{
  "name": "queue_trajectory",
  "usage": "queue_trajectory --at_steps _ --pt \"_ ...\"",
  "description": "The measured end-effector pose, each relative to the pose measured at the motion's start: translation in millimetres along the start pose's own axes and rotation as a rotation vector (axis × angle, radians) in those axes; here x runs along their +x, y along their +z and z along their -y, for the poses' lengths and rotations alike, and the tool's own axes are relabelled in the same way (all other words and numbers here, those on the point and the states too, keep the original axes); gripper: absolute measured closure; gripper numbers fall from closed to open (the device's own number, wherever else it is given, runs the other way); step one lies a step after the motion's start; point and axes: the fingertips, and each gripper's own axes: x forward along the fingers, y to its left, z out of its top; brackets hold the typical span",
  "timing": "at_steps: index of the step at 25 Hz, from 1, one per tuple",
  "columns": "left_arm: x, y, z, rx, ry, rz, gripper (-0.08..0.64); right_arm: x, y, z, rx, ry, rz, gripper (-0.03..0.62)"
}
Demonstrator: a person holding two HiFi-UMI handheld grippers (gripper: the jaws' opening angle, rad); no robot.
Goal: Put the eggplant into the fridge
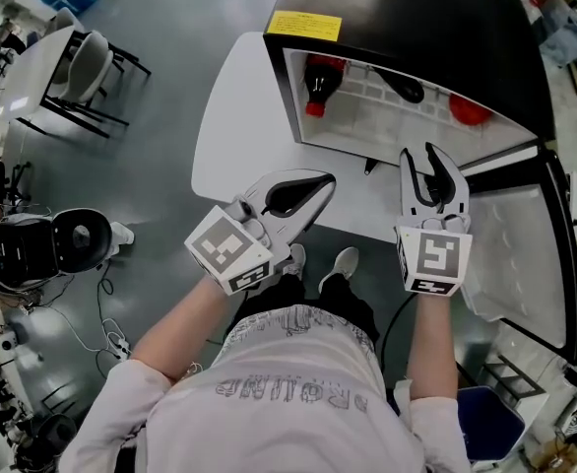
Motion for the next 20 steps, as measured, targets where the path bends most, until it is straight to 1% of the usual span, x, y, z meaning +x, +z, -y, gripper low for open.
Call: queue_trajectory --at_steps 8,13,20 --pt "-8 5 3 0.014 -0.036 -0.002 0.552 -20 9 -17 -0.007 -0.001 0.007 0.512" --pt "-10 6 4 0.021 -0.058 0.000 0.552 -29 4 -29 -0.007 0.002 -0.009 0.545" --pt "-15 9 8 0.026 -0.082 0.008 0.552 -40 -5 -47 0.016 0.015 -0.037 0.561"
